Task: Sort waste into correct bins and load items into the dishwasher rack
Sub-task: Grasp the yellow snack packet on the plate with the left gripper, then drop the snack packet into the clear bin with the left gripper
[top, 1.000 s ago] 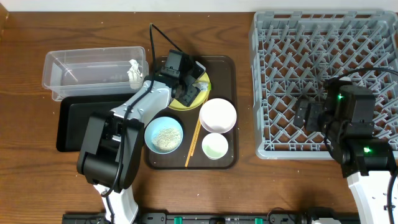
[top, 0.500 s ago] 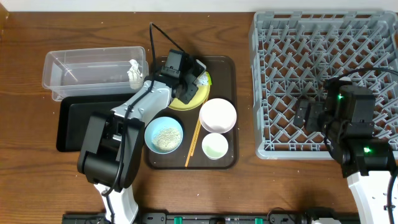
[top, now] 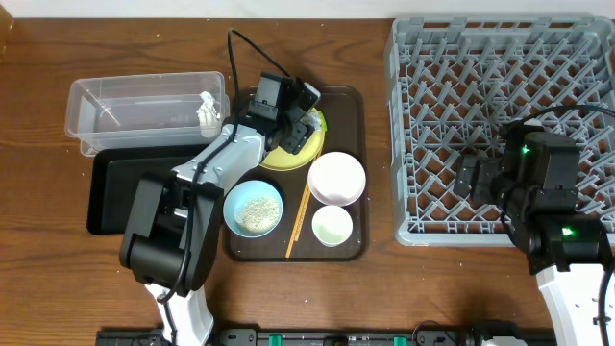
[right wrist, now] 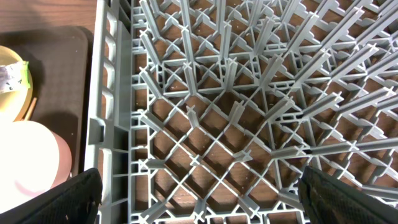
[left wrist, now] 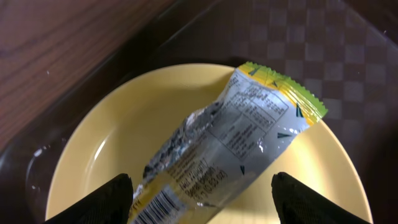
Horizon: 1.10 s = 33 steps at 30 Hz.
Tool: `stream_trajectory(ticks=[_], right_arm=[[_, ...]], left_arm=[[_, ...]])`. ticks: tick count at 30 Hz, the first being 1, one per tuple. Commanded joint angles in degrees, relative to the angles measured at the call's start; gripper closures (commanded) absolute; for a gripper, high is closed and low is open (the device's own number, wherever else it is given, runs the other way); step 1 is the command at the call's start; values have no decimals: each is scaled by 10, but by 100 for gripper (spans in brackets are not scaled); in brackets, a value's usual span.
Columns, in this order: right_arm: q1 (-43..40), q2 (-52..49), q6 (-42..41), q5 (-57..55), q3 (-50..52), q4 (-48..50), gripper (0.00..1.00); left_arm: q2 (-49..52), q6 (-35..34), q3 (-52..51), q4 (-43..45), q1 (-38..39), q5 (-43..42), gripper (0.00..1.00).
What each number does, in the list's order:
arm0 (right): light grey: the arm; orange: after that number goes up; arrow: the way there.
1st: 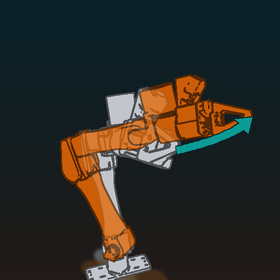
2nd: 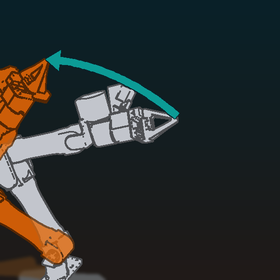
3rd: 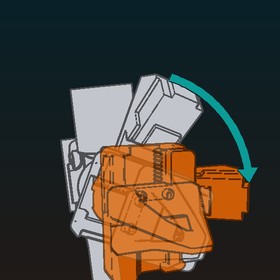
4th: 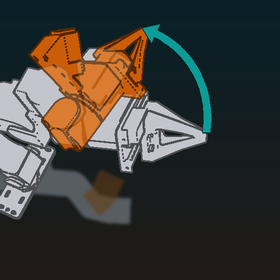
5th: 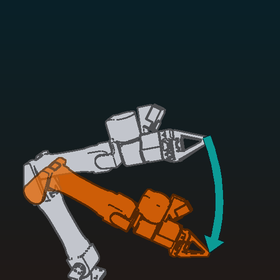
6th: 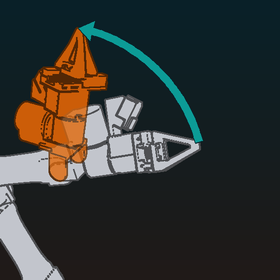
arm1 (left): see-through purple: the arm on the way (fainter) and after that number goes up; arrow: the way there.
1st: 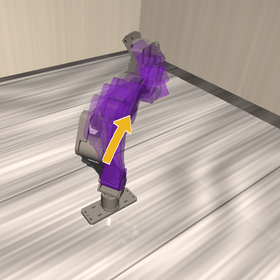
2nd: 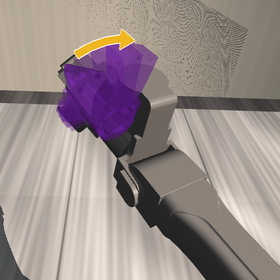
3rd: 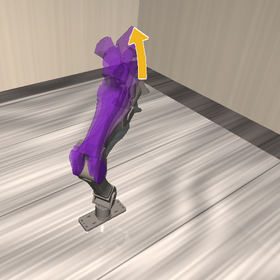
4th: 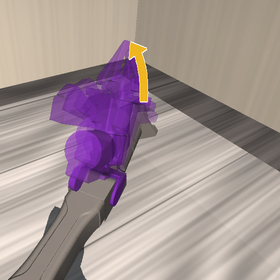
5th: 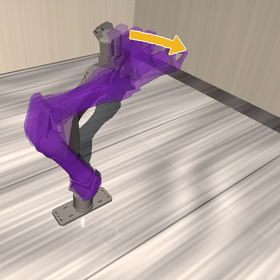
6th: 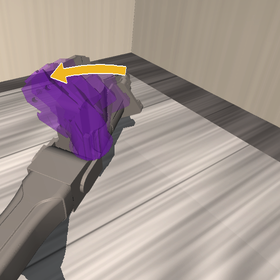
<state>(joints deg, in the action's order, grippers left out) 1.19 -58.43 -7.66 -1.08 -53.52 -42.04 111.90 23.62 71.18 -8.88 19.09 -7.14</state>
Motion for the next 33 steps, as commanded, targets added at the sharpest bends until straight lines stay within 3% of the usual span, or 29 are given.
stream_trajectory(ticks=[1, 8, 12, 14, 16, 25, 33], right_arm=[[-5, 3, -2, 0, -11, 0, 1], [-5, 3, -2, 0, -11, -4, 1], [-5, 3, -2, 0, -11, -2, 1], [-5, 3, -2, 0, -11, -2, 1], [-5, 3, -2, 0, -11, -5, 1], [-5, 3, -2, 0, -11, -6, 1], [-5, 3, -2, 0, -11, -7, 1]], left_arm=[[28, 25, 3, 3, 0, 3, 26], [61, 25, 3, 6, 0, 3, 27], [56, 25, 3, 2, 0, 3, 54], [49, 20, 3, -1, 0, 3, 77], [37, 6, 3, -4, 0, 3, 87], [-83, -126, 3, -47, -35, 3, 89], [-150, -226, 3, -55, -147, 3, 89]])
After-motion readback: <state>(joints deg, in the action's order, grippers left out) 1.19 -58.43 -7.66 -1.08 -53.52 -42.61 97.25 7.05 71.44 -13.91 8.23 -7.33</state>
